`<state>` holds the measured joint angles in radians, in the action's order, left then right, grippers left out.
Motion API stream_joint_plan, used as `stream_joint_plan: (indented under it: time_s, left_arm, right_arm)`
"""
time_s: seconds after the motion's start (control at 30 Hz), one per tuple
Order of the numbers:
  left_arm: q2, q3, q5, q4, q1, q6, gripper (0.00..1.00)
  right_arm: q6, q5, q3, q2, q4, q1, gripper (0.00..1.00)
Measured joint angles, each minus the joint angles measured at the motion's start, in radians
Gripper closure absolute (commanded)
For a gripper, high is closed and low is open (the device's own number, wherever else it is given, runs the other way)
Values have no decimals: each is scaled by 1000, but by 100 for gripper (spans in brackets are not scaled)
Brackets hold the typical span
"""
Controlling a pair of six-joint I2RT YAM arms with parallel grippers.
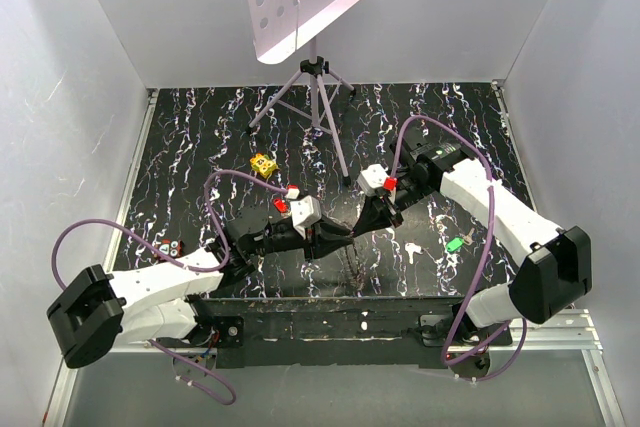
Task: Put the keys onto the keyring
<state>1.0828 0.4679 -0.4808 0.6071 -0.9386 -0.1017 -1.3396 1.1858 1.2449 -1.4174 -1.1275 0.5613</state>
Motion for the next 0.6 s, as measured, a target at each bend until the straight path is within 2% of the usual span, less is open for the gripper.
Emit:
stream_joint_plan:
  time_s: [0.07,0.1,0.4,0.5,0.6]
  left_arm:
    - [6,5,0,0,0,-4,97]
    - [8,5,3,-1,0,-5,100]
    - [-3,11,29,-54,-2,-3,100]
    - [-23,48,40,-158,-2,4,100]
    - [-30,127,48,-328,-4,22,100]
  right_arm:
    - [2,1,0,-3,-1,0,99]
    - [3,1,0,-4,-3,0,99]
    - [28,-1,-11,-13,4,-1,98]
    - [55,-4,-11,-18,10,0,85]
    - [87,-13,-11,-23,16,2,77]
